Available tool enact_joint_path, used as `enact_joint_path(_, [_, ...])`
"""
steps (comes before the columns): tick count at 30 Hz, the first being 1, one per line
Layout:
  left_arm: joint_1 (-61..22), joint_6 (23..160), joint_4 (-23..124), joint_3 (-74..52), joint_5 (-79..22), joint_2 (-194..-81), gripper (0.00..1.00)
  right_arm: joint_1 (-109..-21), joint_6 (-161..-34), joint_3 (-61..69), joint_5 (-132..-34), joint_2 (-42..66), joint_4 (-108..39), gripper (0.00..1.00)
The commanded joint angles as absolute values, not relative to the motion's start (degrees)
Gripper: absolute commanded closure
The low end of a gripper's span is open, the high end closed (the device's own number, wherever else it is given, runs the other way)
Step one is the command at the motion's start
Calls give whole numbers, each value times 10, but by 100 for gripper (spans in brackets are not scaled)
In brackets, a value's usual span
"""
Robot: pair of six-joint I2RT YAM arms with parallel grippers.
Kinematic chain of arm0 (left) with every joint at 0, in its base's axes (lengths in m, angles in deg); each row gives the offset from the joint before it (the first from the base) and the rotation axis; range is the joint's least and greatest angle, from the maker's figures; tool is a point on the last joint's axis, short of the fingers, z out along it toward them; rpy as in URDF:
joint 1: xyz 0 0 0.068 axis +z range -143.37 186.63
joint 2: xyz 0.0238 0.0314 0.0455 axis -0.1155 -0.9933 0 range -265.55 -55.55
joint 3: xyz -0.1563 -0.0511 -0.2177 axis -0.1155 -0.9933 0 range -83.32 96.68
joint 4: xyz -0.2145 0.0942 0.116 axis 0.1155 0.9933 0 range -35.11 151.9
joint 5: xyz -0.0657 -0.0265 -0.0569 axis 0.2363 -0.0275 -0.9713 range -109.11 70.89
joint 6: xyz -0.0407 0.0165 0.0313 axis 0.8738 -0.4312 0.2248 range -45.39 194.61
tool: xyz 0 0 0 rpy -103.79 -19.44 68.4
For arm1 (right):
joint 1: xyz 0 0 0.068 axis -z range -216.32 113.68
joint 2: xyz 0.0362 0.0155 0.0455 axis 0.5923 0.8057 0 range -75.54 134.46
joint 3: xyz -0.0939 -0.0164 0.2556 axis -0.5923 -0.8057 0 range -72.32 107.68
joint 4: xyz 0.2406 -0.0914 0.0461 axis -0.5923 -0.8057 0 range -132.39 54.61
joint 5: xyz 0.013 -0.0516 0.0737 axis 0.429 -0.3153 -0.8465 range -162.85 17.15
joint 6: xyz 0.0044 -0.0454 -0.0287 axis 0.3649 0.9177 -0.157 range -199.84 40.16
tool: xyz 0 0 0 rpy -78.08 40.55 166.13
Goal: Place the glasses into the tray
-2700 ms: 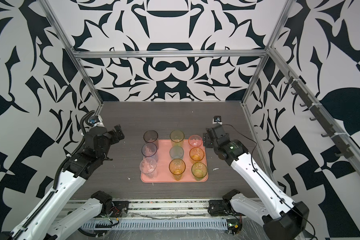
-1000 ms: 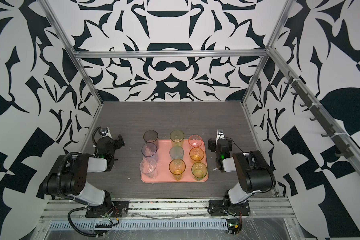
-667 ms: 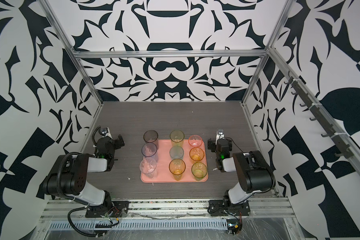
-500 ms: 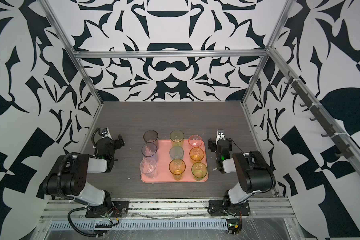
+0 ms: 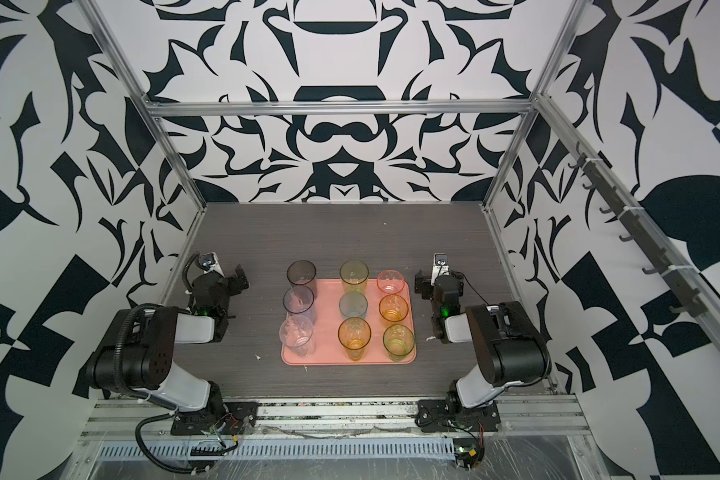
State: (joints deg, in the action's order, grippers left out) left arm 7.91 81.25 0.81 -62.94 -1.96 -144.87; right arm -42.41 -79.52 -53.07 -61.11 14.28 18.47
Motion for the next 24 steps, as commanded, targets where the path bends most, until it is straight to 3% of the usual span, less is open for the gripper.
enact_joint_path(1, [82,818,9,-628,-12,-1445,1,-423,-790,-524,-612,134,176,0])
enact_joint_path(10, [82,826,-39,-657,6,-1440,1,-423,-794,-590,-606,133,296,0])
enact_joint_path(16, [81,826,8,-630,7,-1445,0,-423,-802,-523,-583,134,168,0])
enact_joint_path(24, [82,826,11,-627,8,-1445,0,-423,-800,-523,-587,136,175,0])
